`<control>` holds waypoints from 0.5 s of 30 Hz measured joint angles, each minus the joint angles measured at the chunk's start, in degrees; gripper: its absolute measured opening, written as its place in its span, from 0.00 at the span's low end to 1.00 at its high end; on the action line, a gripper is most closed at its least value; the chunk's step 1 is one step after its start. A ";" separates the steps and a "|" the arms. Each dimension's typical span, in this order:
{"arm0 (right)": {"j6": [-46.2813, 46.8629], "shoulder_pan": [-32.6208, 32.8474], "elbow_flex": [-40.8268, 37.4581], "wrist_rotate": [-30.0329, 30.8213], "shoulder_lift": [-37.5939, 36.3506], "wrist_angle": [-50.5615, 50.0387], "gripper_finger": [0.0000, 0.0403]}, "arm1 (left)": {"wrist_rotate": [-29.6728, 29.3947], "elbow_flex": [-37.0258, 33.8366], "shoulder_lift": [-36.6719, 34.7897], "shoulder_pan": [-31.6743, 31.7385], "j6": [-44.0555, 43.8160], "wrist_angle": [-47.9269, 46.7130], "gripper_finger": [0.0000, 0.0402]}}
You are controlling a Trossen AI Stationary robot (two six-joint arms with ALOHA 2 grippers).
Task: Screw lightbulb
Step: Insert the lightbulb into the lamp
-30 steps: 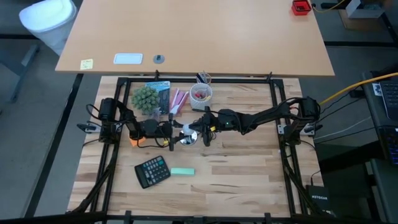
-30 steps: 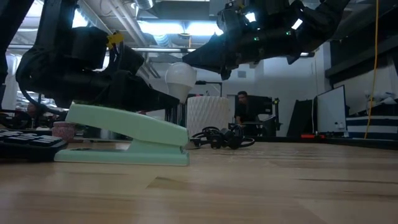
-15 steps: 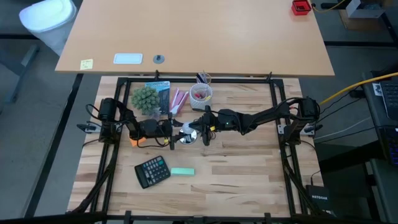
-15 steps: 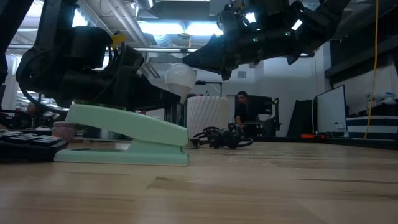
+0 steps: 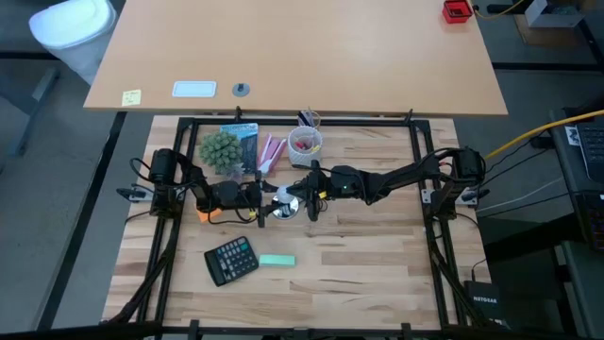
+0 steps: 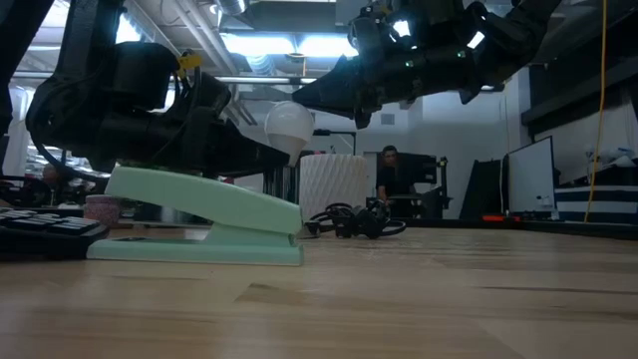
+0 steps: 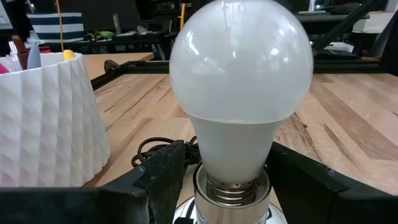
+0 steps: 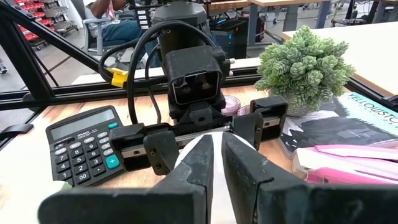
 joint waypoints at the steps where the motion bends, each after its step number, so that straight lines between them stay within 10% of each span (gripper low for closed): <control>1: 0.00 0.00 0.00 0.00 0.00 0.00 0.10 | 0.05 0.04 -0.03 0.00 0.38 -0.23 0.53; 15: -0.01 -0.02 0.00 -0.02 -0.04 -0.24 0.10 | 0.11 -1.24 -0.22 -0.11 -5.83 0.12 0.53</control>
